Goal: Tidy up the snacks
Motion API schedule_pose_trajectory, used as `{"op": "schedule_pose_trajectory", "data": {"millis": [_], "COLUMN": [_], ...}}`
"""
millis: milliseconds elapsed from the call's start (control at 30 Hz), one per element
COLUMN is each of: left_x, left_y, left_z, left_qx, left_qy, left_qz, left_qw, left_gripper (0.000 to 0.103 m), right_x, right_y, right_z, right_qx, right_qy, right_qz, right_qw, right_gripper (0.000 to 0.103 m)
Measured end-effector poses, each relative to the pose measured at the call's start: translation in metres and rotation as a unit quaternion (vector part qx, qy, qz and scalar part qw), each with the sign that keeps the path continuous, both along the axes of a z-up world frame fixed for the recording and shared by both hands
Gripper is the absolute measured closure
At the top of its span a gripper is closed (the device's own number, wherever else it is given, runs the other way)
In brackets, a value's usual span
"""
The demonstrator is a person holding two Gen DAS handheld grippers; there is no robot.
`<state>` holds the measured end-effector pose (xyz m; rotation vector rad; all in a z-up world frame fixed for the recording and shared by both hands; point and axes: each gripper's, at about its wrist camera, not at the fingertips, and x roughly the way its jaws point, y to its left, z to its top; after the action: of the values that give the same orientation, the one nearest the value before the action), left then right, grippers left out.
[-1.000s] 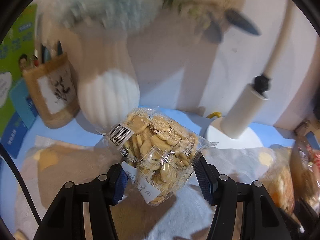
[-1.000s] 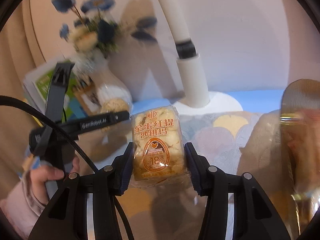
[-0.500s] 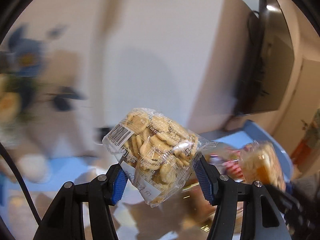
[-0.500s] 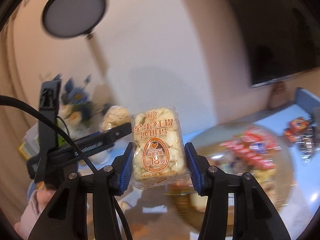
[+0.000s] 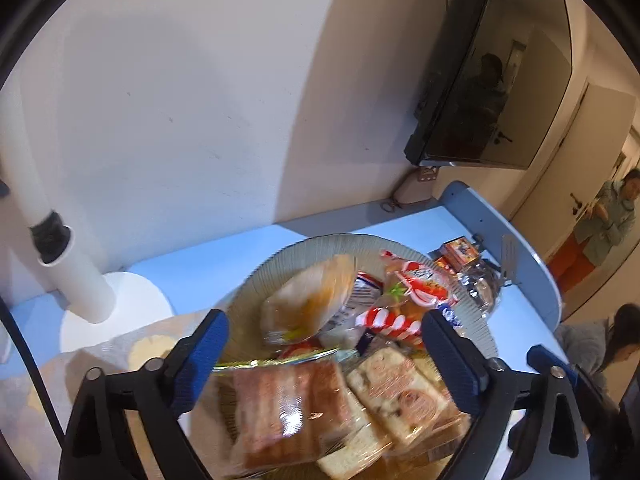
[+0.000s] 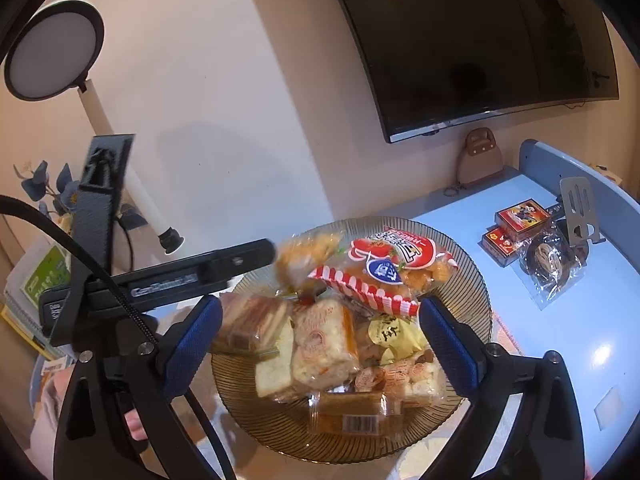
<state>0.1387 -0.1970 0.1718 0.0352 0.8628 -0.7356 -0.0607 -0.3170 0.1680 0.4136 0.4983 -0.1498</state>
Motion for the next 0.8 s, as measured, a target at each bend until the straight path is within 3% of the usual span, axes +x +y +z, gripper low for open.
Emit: {"op": "schedule_pose_trajectory", "data": {"millis": [167, 267, 367, 433, 600, 767, 800], "left_x": [-0.017, -0.037, -0.072, -0.095, -0.131, -0.145, -0.147], "left_y": [0.024, 0.045, 0.066, 0.076, 0.075, 0.059, 0.057], "left_z": [0.017, 0.020, 0.010, -0.004, -0.045, -0.078, -0.084], "left_qx": [0.024, 0.045, 0.089, 0.113, 0.106, 0.134, 0.137], "left_qy": [-0.041, -0.079, -0.130, -0.144, -0.151, -0.183, -0.183], "left_qz": [0.041, 0.093, 0.168, 0.209, 0.265, 0.294, 0.294], "left_qw": [0.9980, 0.9915, 0.9731, 0.9605, 0.9466, 0.9285, 0.9282], "left_gripper": [0.004, 0.001, 0.000, 0.000, 0.000, 0.000, 0.000], "right_x": [-0.009, -0.013, -0.012, -0.012, -0.008, -0.008, -0.005], "right_y": [0.005, 0.007, 0.005, 0.003, 0.000, 0.011, 0.016], "right_z": [-0.004, -0.009, -0.020, -0.031, -0.056, -0.080, -0.080], "right_qx": [0.010, -0.011, -0.038, -0.046, -0.065, -0.105, -0.115], "right_qy": [-0.036, -0.045, -0.036, -0.037, -0.034, -0.038, -0.031], "right_qz": [0.030, 0.051, 0.058, 0.061, 0.056, 0.056, 0.061], "right_qw": [0.999, 0.998, 0.997, 0.996, 0.996, 0.992, 0.991], "right_gripper": [0.000, 0.000, 0.000, 0.000, 0.000, 0.000, 0.000]}}
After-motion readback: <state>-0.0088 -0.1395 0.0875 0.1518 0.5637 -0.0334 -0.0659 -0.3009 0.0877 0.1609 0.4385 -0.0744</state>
